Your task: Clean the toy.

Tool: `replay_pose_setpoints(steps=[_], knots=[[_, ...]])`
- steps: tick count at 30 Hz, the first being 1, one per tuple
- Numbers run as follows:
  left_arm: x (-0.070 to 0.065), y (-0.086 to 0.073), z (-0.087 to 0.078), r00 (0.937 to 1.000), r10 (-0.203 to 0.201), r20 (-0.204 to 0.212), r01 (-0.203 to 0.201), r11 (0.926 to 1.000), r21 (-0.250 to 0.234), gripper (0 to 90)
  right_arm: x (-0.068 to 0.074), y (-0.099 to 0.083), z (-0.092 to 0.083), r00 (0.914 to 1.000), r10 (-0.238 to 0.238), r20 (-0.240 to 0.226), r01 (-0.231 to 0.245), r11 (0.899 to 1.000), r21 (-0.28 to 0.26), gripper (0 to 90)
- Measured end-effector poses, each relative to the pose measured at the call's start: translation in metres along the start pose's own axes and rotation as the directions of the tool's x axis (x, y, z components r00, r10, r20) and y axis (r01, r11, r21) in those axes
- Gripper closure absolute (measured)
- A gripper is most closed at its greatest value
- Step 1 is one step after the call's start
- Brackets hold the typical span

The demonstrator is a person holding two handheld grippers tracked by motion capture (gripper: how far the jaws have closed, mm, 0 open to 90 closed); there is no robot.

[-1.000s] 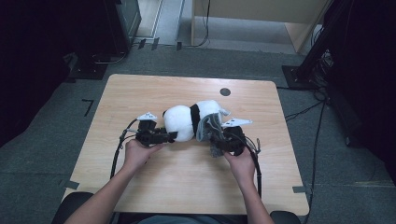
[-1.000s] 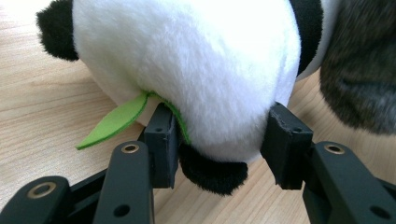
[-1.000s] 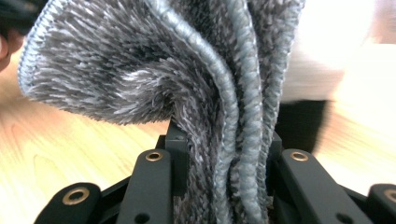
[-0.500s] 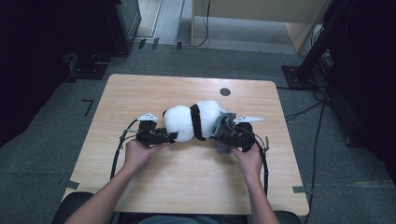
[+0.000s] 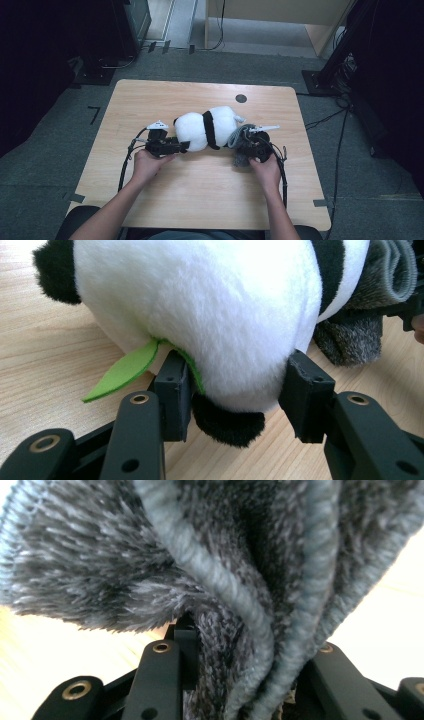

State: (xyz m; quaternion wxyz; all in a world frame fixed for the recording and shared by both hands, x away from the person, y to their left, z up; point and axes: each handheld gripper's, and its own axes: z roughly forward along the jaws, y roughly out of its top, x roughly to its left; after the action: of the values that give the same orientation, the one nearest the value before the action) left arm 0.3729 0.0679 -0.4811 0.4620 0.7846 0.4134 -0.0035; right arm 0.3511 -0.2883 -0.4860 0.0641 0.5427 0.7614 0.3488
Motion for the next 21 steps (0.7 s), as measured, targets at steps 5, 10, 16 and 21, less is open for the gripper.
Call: replay_pose_setpoints(steps=[5,10,16,21], knots=[[0.001,0.0,-0.001,1.0,0.004,0.002,-0.004,1.0,-0.002,51.8,-0.009,0.003,-0.014,0.9991,0.029,0.032,-0.028,0.999,-0.024,67.8],[-0.001,0.0,-0.001,1.0,0.002,0.005,-0.001,0.9999,-0.011,52.4,-0.005,0.012,-0.039,0.9995,0.018,0.027,-0.015,0.992,-0.122,67.7],[-0.007,-0.002,-0.004,1.0,-0.001,0.008,0.001,0.9999,-0.012,52.4,0.013,0.039,-0.059,0.9982,-0.056,0.02,0.059,0.981,-0.182,67.7],[-0.008,-0.005,-0.004,1.0,0.002,-0.002,-0.002,0.9999,-0.012,51.6,0.025,0.066,-0.057,0.9944,-0.103,0.025,0.106,0.973,-0.205,67.5]])
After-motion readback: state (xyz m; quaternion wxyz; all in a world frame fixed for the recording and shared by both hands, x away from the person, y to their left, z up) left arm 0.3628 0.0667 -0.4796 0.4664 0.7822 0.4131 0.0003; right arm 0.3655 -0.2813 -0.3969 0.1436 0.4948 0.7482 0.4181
